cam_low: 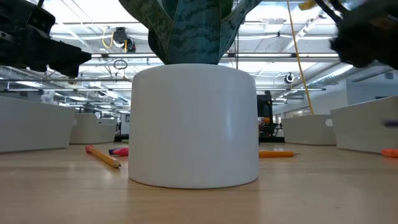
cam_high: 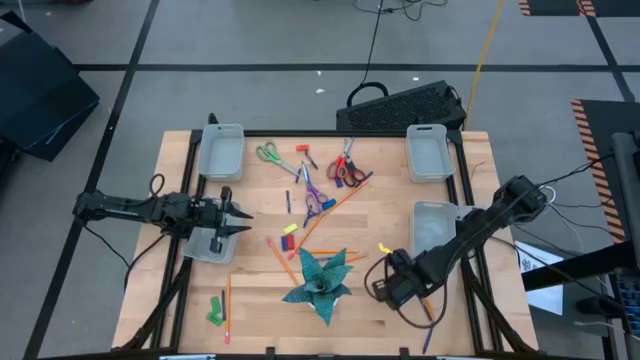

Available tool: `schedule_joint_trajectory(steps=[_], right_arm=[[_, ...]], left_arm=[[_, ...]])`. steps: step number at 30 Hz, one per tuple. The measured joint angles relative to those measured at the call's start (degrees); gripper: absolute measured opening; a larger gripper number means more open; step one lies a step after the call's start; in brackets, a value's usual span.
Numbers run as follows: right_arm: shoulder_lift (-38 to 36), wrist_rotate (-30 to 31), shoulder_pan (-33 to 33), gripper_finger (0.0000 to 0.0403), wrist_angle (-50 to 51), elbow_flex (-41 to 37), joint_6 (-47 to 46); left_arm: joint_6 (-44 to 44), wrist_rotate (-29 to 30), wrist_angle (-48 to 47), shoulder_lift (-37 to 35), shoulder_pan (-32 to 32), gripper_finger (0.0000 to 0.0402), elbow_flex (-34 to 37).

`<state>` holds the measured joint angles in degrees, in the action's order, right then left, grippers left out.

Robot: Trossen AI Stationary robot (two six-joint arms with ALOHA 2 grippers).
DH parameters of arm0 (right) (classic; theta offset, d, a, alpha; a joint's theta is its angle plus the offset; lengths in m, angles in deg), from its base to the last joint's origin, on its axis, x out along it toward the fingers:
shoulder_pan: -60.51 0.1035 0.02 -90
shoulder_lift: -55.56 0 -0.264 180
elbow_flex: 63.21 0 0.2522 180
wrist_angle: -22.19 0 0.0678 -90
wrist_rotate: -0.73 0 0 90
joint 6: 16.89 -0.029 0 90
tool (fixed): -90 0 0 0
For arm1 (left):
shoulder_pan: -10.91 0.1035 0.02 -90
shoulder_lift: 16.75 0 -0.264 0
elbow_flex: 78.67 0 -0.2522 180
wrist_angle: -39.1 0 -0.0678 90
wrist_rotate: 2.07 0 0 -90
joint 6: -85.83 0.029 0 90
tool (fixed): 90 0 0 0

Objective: Sort crayons/erasers/pens/pencils in bins
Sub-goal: Put the blue crayon into the bottom right gray bin

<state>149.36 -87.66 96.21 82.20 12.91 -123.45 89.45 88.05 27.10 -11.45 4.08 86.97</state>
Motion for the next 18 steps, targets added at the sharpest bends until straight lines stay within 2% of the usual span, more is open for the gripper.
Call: schedule_joint_trajectory(steps=[5, 9, 15, 18], right_arm=[[-7.5, 5.81, -3.04, 0.0022, 5.1, 0.03, 3.23], [-14.72, 8.82, -6.3, 0.0022, 14.26, 0.1, 6.17], [-20.32, 7.6, -11.03, 0.0022, 36.6, 0.14, 8.62], [-20.41, 7.33, -12.07, 0.0022, 41.53, -1.18, 9.83]], left_arm=[[0.0, 0.0, -0.01, 0.0, 0.0, 0.0134, -0.01], [0.0, 0.0, 0.0, 0.0, 0.01, 0.0134, -0.01], [0.0, 0.02, -0.01, 0.0, 0.01, 0.0134, -0.02], [0.0, 0.02, -0.01, 0.0, 0.02, 0.0134, 0.0]])
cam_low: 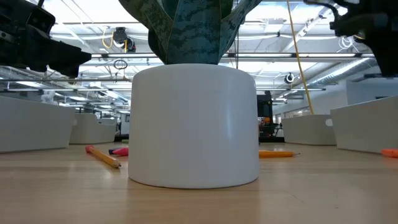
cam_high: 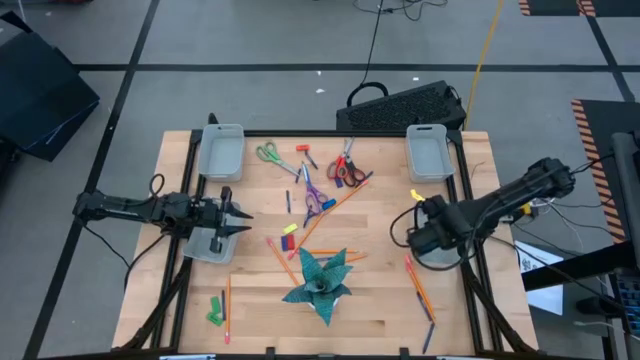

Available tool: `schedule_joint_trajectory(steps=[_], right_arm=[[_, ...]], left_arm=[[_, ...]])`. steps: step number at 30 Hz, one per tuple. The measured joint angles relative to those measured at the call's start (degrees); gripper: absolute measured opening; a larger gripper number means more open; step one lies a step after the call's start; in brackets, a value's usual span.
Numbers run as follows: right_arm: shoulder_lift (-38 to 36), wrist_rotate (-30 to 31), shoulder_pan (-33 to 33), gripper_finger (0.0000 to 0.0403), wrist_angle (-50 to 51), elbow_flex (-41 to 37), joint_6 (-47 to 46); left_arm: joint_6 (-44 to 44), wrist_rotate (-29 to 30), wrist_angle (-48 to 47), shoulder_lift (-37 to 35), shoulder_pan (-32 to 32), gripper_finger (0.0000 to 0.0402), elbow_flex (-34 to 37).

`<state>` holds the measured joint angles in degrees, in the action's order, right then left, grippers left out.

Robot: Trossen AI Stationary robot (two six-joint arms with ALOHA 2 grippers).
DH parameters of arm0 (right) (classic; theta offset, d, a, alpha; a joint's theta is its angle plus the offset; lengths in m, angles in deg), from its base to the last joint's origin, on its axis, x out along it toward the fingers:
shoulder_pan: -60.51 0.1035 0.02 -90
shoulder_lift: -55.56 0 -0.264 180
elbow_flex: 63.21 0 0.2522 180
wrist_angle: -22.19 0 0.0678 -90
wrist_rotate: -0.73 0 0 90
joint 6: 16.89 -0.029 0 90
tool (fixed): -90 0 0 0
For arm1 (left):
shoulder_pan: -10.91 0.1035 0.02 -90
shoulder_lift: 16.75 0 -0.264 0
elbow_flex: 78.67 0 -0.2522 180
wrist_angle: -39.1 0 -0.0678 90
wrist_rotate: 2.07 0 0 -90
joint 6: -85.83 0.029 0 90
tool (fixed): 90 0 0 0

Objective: Sort crayons/erasers/pens/pencils in bins
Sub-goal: Put the blue crayon into the bottom right gray bin

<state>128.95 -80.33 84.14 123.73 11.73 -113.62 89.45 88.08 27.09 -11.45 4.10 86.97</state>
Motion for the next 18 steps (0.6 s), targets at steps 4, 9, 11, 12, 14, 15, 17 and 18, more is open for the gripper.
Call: schedule_joint_trajectory(steps=[4, 9, 11, 12, 14, 15, 17, 18], right_arm=[[0.02, -2.44, -1.39, 0.0022, -6.21, -6.49, 2.98], [0.07, -4.62, -3.97, 0.0024, -15.25, -16.2, 5.59], [0.07, -4.7, -4.94, 0.0032, -17.14, -18.43, 6.58], [0.07, -4.75, -5.4, 0.0039, -18.4, -19.05, 7.12], [0.04, -4.93, -6.08, 0.0058, -18.81, -19.66, 8.24], [0.04, -4.97, -6.38, 0.007, -18.81, -19.6, 8.91], [0.04, -4.91, -6.98, 0.0092, -18.72, -18.92, 10.29], [0.04, -4.39, -7.17, 0.0101, -18.02, -18.34, 11.62]], left_arm=[[0.0, 0.0, -0.01, 0.0, 0.0, 0.0134, -0.02], [0.0, 0.0, 0.02, 0.0, -0.02, 0.0134, -0.01], [0.0, 0.0, 0.02, 0.0, -0.02, 0.0134, -0.02], [0.0, 0.0, 0.01, 0.0, -0.01, 0.0134, -0.02], [0.0, 0.0, 0.02, 0.0, -0.02, 0.0134, 0.0], [0.0, 0.0, 0.01, 0.0, -0.02, 0.0134, 0.0], [0.0, 0.0, -0.01, 0.0, -0.02, 0.0134, -0.01], [0.0, 0.0, 0.02, 0.0, -0.02, 0.0134, 0.0]])
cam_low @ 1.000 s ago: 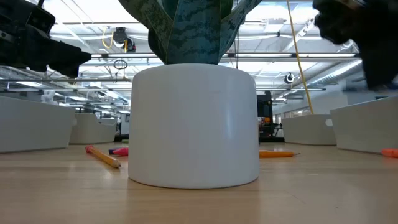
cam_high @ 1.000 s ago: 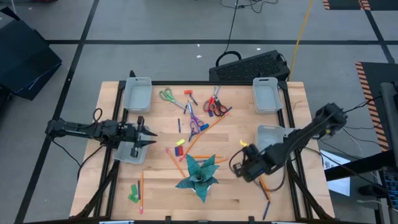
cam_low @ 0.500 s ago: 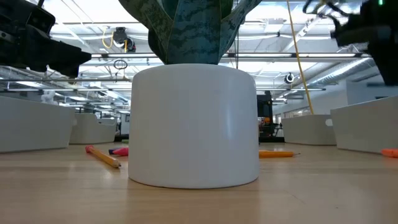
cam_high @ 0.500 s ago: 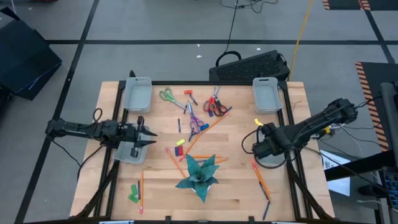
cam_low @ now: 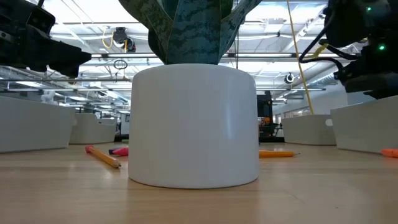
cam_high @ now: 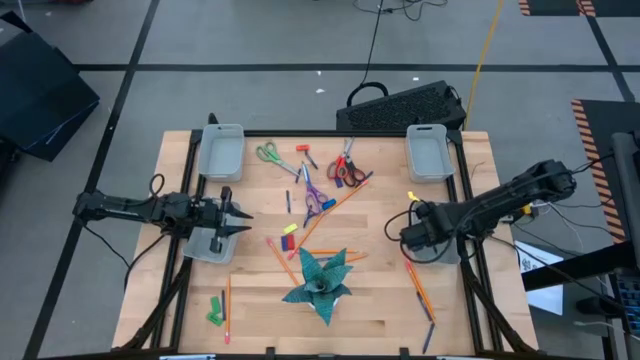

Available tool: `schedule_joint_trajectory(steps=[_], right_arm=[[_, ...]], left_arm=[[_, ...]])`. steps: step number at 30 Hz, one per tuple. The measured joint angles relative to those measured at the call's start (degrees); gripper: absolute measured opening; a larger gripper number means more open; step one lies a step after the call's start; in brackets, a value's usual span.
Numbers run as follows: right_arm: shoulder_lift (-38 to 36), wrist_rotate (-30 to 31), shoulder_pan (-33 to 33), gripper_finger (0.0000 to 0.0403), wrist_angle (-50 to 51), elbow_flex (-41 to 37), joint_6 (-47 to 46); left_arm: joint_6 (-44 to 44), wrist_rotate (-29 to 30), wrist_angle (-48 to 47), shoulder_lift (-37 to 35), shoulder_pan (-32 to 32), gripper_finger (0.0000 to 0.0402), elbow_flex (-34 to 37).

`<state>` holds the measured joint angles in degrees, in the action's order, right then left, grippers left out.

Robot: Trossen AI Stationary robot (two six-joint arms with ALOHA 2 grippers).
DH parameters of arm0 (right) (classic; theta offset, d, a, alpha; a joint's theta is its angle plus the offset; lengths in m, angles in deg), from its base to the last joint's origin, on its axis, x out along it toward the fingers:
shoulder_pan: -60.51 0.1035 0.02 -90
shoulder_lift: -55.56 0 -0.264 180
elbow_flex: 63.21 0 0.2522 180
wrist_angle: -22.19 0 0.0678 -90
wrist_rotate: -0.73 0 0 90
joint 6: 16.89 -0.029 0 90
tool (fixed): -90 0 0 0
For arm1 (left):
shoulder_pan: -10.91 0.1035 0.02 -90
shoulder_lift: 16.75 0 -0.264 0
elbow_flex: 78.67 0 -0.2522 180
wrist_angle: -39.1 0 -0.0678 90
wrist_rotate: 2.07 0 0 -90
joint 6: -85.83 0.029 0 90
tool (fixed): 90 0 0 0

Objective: Sort crayons/erasers/pens/pencils in bins
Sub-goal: Put the blue crayon into the bottom right gray bin

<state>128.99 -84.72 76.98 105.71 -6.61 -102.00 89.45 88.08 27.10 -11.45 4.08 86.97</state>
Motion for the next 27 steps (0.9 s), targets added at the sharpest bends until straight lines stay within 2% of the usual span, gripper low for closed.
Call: schedule_joint_trajectory(steps=[4, 8, 11, 14, 17, 20, 23, 27], right_arm=[[-0.06, 4.56, 0.49, 0.0123, 6.01, 7.34, 2.45], [1.01, 9.93, 4.84, 0.012, 8.53, 17.4, 2.47], [5.4, 10.73, 9.07, 0.0111, 7.99, 24.28, 1.27], [13.34, 7.75, 13.57, 0.0105, 7.82, 30.6, 0.39], [21.8, 1.49, 18.04, 0.0103, 7.85, 36.49, -1.84], [27.61, -4.69, 22.96, 0.0109, 7.6, 40.58, -8.1], [31.05, -8.07, 28.18, 0.0118, 4.29, 41.15, -15.17], [33.37, -9.17, 32.4, 0.0126, 1.15, 39.65, -22.62]], left_arm=[[0.0, 0.0, 0.0, 0.0, 0.0, 0.0134, 0.0], [0.0, 0.0, -0.02, 0.0, 0.02, 0.0134, -0.02], [0.0, 0.0, -0.03, 0.0, 0.0, 0.0134, 0.0], [0.0, -0.02, 0.02, 0.0, 0.02, 0.0134, 0.0], [0.0, -0.02, -0.02, 0.0, 0.01, 0.0134, -0.01], [0.0, -0.02, -0.02, 0.0, 0.02, 0.0134, 0.0], [0.0, -0.02, -0.01, 0.0, 0.01, 0.0134, -0.01], [0.0, -0.02, 0.0, 0.0, 0.01, 0.0134, -0.02]])
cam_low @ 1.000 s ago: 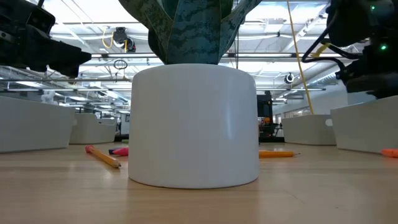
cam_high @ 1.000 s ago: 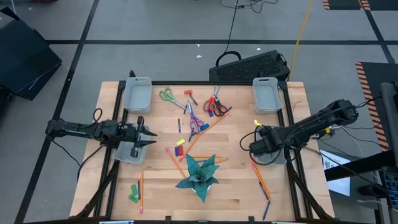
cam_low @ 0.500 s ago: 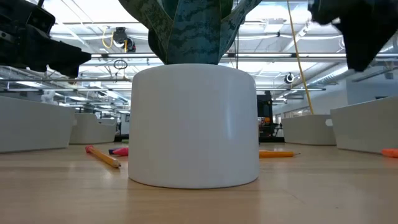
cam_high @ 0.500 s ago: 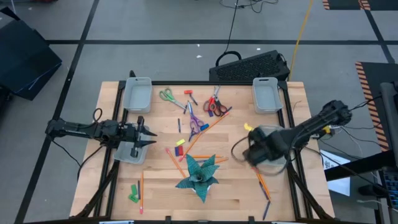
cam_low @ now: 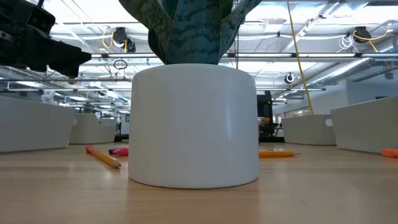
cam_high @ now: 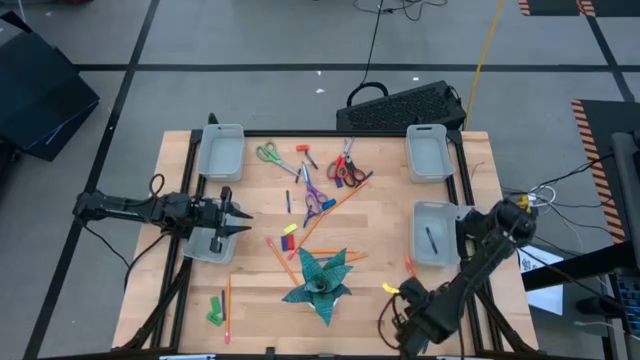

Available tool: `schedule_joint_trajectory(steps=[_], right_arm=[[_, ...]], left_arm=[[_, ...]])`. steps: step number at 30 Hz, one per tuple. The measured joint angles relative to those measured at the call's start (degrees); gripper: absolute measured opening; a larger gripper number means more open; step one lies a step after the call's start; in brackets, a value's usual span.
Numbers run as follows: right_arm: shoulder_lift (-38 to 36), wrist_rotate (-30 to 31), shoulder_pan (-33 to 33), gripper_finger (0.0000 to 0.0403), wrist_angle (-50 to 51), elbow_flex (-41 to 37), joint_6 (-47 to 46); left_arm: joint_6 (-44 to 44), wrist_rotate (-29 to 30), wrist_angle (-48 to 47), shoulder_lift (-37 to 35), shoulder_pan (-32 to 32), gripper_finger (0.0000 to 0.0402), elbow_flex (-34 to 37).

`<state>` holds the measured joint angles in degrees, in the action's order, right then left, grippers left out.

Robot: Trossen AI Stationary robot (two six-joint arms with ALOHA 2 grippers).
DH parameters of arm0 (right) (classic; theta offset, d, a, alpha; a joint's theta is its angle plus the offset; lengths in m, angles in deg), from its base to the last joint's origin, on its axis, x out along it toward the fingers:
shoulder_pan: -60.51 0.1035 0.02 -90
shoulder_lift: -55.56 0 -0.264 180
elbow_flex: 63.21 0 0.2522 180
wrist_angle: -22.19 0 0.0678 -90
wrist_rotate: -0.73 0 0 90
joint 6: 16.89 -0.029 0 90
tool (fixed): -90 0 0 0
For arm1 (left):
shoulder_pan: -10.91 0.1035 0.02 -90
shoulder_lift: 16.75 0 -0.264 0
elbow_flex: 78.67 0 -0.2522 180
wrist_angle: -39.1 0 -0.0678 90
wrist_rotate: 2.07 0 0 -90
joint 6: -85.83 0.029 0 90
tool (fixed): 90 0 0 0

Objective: Sort crayons/erasers/pens/pencils in bins
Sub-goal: Put the blue crayon into the bottom right gray bin

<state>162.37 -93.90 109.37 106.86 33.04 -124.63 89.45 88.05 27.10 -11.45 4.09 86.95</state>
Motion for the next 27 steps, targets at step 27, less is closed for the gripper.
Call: schedule_joint_trajectory(steps=[27], right_arm=[[-0.76, -3.05, 0.69, 0.0127, -16.69, -14.26, -2.64]], left_arm=[[0.0, 0.0, -0.02, 0.0, 0.01, 0.0134, 0.02]])
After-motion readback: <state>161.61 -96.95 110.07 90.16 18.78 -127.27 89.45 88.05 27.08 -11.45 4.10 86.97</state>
